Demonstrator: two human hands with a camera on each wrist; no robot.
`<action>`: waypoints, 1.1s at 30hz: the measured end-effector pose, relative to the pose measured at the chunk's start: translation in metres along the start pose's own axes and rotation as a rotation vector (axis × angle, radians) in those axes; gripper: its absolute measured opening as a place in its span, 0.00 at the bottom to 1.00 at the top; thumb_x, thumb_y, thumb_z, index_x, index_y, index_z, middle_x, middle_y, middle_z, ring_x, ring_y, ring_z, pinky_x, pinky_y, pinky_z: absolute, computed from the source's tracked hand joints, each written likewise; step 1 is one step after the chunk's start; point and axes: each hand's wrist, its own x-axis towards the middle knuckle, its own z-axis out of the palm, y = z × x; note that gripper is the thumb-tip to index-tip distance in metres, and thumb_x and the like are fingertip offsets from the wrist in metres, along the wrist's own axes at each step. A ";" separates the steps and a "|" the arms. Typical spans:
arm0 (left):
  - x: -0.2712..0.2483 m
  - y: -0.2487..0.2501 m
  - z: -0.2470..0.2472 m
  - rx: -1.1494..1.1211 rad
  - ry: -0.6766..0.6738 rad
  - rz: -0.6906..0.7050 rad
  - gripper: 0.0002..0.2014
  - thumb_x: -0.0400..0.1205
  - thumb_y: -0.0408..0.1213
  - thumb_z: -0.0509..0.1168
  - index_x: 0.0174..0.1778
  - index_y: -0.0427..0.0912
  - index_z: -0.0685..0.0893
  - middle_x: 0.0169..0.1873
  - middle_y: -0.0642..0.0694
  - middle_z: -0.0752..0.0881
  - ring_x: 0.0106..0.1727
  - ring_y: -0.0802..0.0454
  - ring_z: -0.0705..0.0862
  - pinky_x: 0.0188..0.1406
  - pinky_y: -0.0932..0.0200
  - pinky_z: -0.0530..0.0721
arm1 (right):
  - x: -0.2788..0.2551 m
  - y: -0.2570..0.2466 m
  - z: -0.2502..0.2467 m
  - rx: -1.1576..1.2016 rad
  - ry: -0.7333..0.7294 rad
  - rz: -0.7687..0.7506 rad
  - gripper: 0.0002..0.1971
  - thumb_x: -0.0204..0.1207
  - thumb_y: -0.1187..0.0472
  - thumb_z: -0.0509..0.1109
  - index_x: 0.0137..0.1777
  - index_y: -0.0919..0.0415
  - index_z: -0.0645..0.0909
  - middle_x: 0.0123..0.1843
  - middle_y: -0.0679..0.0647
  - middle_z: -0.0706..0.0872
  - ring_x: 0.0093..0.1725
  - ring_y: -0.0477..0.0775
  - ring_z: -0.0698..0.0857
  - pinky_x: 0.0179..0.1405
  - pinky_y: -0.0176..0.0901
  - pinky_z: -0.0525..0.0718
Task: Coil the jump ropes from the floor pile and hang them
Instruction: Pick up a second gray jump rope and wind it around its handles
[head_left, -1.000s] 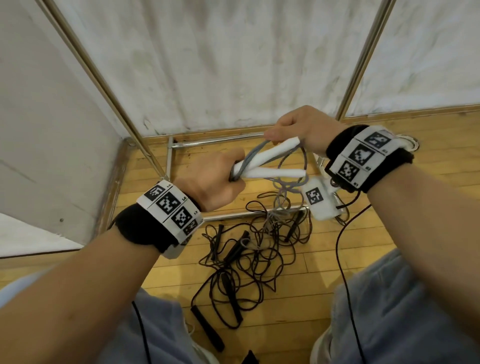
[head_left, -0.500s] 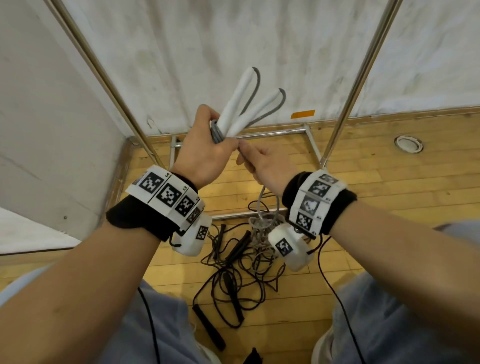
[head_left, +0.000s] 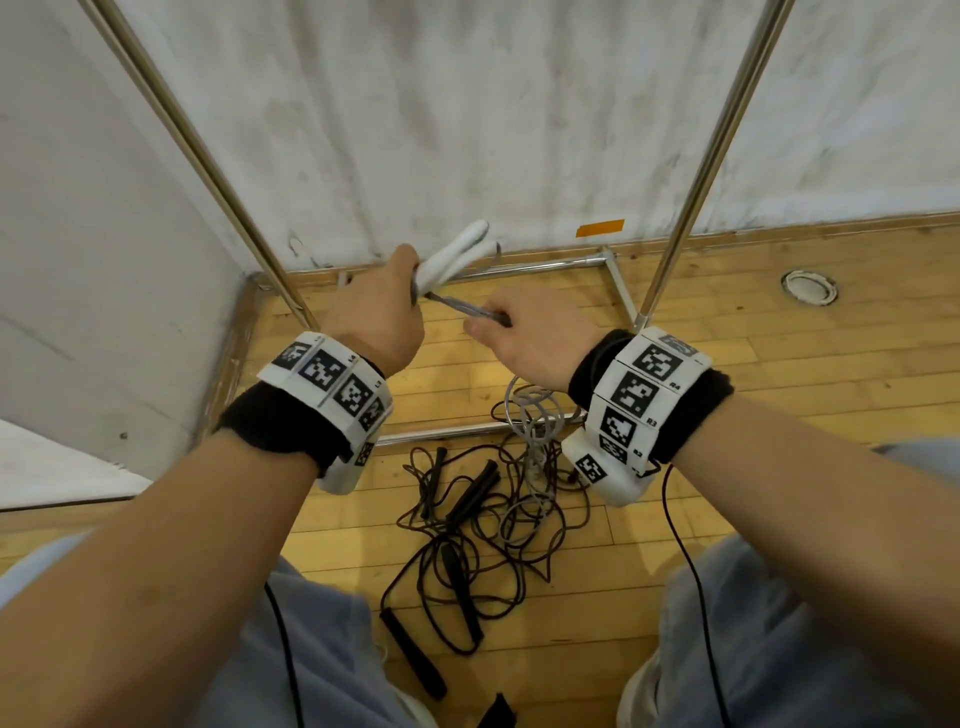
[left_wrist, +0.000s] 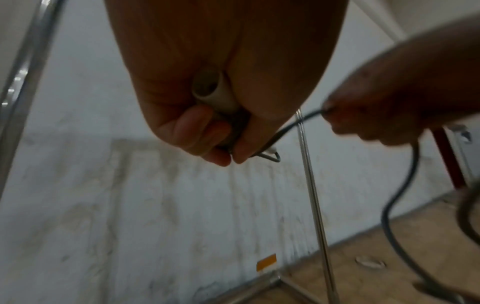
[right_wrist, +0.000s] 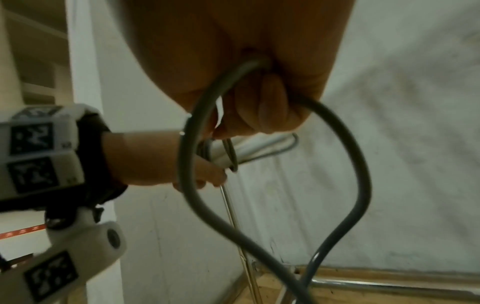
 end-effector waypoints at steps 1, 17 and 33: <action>-0.001 0.001 0.005 0.022 -0.054 0.009 0.08 0.82 0.32 0.59 0.56 0.44 0.70 0.36 0.44 0.78 0.32 0.43 0.76 0.31 0.51 0.73 | -0.001 -0.003 -0.002 -0.039 -0.016 -0.026 0.18 0.83 0.51 0.60 0.30 0.52 0.66 0.27 0.47 0.71 0.26 0.45 0.69 0.25 0.40 0.59; -0.019 0.023 0.014 0.086 -0.233 0.237 0.02 0.79 0.44 0.62 0.43 0.53 0.75 0.33 0.52 0.82 0.33 0.50 0.79 0.24 0.59 0.68 | 0.008 0.031 -0.043 0.032 0.143 -0.019 0.12 0.71 0.46 0.74 0.42 0.54 0.90 0.33 0.46 0.84 0.33 0.47 0.79 0.31 0.39 0.74; -0.031 0.034 -0.029 -0.500 -0.167 0.337 0.15 0.79 0.55 0.60 0.45 0.47 0.82 0.29 0.48 0.83 0.31 0.48 0.81 0.33 0.46 0.79 | 0.010 0.040 -0.043 0.808 -0.071 0.217 0.15 0.83 0.70 0.56 0.41 0.66 0.84 0.24 0.48 0.82 0.23 0.44 0.81 0.22 0.29 0.78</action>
